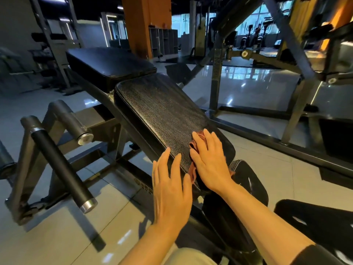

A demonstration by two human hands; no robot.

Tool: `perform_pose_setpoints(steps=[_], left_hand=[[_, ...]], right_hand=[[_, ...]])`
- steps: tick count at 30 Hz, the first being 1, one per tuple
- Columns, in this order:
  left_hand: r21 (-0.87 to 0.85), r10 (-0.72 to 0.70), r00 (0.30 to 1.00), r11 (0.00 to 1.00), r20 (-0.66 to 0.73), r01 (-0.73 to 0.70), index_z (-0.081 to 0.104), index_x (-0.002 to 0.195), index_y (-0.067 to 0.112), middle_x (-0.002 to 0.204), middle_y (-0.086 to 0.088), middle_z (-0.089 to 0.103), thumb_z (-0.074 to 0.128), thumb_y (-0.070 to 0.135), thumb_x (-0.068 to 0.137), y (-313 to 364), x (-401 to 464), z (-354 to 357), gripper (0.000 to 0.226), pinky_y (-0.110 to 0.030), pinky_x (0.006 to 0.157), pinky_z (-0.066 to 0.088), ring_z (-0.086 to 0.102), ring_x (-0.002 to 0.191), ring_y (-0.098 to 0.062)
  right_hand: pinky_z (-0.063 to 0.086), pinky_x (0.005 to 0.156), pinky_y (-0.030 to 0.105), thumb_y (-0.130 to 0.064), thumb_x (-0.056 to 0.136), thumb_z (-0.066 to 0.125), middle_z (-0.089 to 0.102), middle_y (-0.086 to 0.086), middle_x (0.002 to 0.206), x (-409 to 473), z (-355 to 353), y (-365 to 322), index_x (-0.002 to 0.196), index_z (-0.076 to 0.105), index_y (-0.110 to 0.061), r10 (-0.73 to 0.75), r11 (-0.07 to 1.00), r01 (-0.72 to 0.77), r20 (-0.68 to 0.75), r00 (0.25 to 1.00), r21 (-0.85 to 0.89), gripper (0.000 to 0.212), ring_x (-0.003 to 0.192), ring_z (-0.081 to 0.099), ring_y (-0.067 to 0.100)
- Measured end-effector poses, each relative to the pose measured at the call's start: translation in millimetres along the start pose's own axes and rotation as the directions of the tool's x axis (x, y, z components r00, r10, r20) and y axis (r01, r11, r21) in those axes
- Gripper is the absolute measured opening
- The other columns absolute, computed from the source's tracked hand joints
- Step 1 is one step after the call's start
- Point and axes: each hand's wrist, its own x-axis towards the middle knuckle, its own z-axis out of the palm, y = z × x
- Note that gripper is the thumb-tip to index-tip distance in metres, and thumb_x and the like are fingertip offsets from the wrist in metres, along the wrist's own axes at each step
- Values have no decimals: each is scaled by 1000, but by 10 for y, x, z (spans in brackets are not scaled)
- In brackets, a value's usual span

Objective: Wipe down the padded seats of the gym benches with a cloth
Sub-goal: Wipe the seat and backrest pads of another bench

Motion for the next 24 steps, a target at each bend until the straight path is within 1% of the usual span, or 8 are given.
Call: perform_pose_setpoints(steps=[3,7,9,12,15,17,20,24], left_hand=[[-15,20,999,1000,-35,-21,43,141,10,151,-6,30,44,22,93,-5,-21,65,50,-57,110,31,26,142,-21],[70,50,995,997,-89,-44,42,141,5,150,-13,31,46,30,93,12,-22,199,54,-49,115,27,26,142,-29],[102,43,996,994,-82,-35,41,142,3,152,-14,28,49,34,90,19,-28,238,61,-42,117,22,22,144,-30],[131,60,996,990,-66,-51,38,145,4,155,-14,25,51,37,88,3,-61,255,67,-48,117,21,18,146,-29],[96,45,998,995,-39,-41,35,147,8,156,-10,23,50,38,87,0,-116,219,68,-51,118,16,15,148,-24],[63,43,999,997,-6,-43,34,148,11,157,-7,21,49,39,87,12,-176,170,69,-50,119,12,15,148,-20],[25,53,997,998,63,-54,31,149,14,158,-2,19,45,42,87,-12,-237,93,70,-44,120,6,15,147,-16],[-31,62,995,998,80,-60,33,149,15,157,1,21,41,42,90,-52,-247,21,65,-40,119,3,14,144,-7]], right_hand=[[-2,121,41,-53,97,18,6,0,163,-59,17,-139,152,23,-32,-142,989,140,42,989,52,59,149,-9,16],[3,120,35,-45,100,28,11,-1,162,133,-40,56,151,25,-37,-178,982,172,68,982,79,52,149,-2,17],[5,120,37,-39,102,31,15,4,161,322,-58,196,151,27,-31,-135,990,133,48,990,47,50,148,4,22],[7,118,34,-36,101,29,27,12,155,590,-100,392,150,33,-21,-45,999,45,-1,999,-19,51,145,17,28],[13,116,40,-30,100,31,35,17,151,648,-108,469,147,38,-10,5,997,-6,-14,1000,-78,51,142,24,35],[13,116,43,-28,101,28,36,18,151,574,-46,471,146,38,-5,64,992,-68,-40,997,-111,51,142,24,38],[10,118,43,-37,101,17,32,15,153,344,57,449,147,37,-10,178,972,-189,-90,980,-143,57,143,21,36],[2,121,41,-32,103,19,25,12,158,16,135,229,150,30,-8,151,975,-163,-87,985,-151,53,148,11,31]])
